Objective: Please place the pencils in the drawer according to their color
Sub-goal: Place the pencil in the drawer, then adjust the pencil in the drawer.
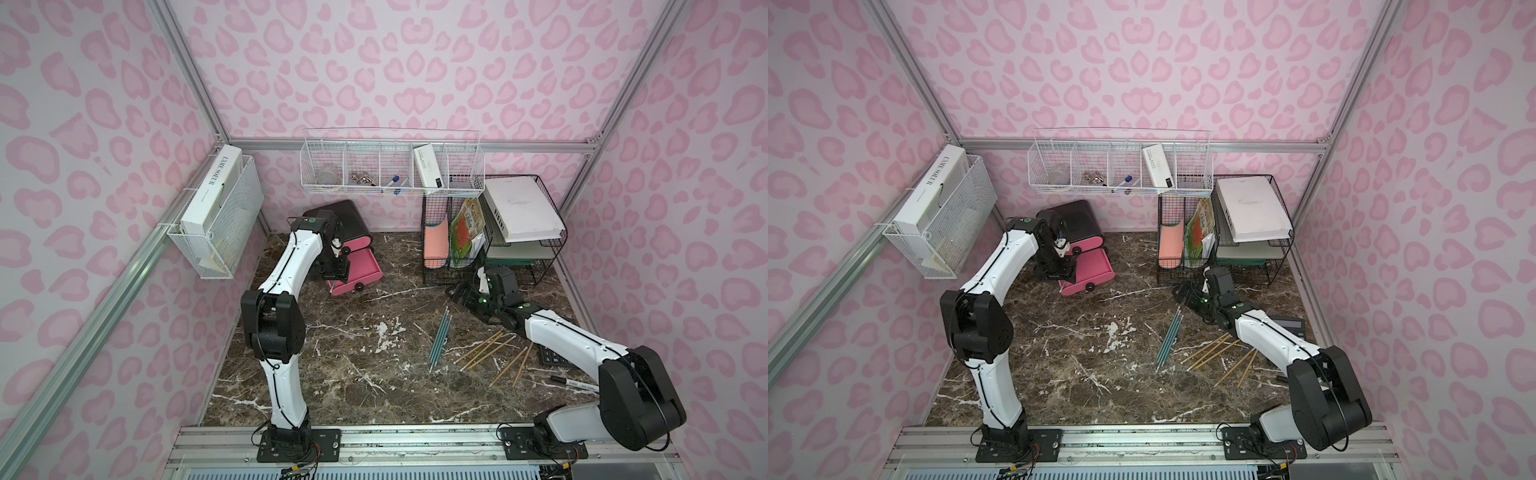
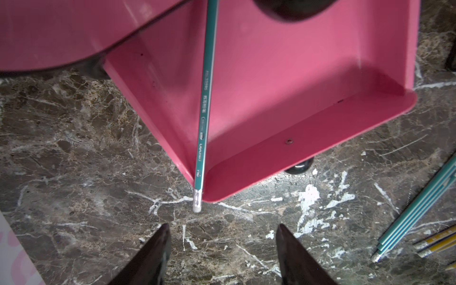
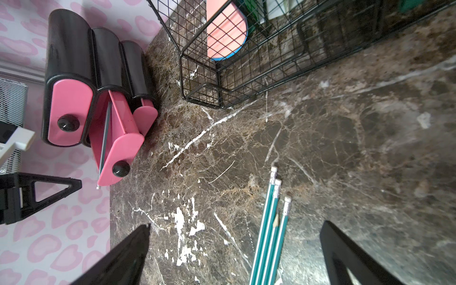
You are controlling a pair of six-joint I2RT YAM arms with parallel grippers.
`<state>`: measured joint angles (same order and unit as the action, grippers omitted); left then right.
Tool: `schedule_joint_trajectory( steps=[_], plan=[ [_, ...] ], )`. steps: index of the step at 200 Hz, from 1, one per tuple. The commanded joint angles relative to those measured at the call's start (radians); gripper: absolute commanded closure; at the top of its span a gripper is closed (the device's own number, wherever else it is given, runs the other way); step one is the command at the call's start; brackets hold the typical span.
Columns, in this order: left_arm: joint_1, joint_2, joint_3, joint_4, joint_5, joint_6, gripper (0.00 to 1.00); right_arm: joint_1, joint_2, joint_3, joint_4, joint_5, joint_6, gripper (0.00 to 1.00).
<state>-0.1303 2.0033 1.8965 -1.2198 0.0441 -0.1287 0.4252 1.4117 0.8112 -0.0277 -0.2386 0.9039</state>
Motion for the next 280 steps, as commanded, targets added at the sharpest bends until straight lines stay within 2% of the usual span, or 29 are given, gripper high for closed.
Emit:
schedule_joint_trajectory(
  steps=[1, 57, 140, 186, 220, 238, 280],
  plan=[
    [-0.003, -0.017, -0.043, 0.106, -0.03, -0.015, 0.35, 0.001, -0.007, 0.0, 0.004, 0.006, -0.005, 0.01],
    [-0.011, -0.021, -0.113, 0.237, -0.064, -0.012, 0.44, 0.003, -0.007, -0.003, 0.003, 0.01, -0.002, 0.01],
    [-0.014, 0.012, -0.117, 0.27, -0.102, -0.008, 0.53, 0.002, -0.012, -0.003, -0.003, 0.013, -0.003, 0.01],
    [-0.014, 0.024, -0.118, 0.274, -0.107, -0.015, 0.63, 0.002, -0.013, -0.003, -0.004, 0.013, -0.003, 0.01],
    [-0.018, -0.038, -0.17, 0.322, -0.09, -0.029, 0.51, 0.002, -0.014, -0.006, -0.003, 0.014, -0.003, 0.01],
    [-0.017, -0.078, -0.181, 0.33, -0.086, -0.044, 0.42, 0.002, -0.012, -0.007, 0.0, 0.012, -0.003, 0.01],
    [-0.016, -0.19, -0.261, 0.358, -0.124, -0.12, 0.33, 0.002, -0.011, -0.009, 0.002, 0.013, -0.003, 0.01]
  ],
)
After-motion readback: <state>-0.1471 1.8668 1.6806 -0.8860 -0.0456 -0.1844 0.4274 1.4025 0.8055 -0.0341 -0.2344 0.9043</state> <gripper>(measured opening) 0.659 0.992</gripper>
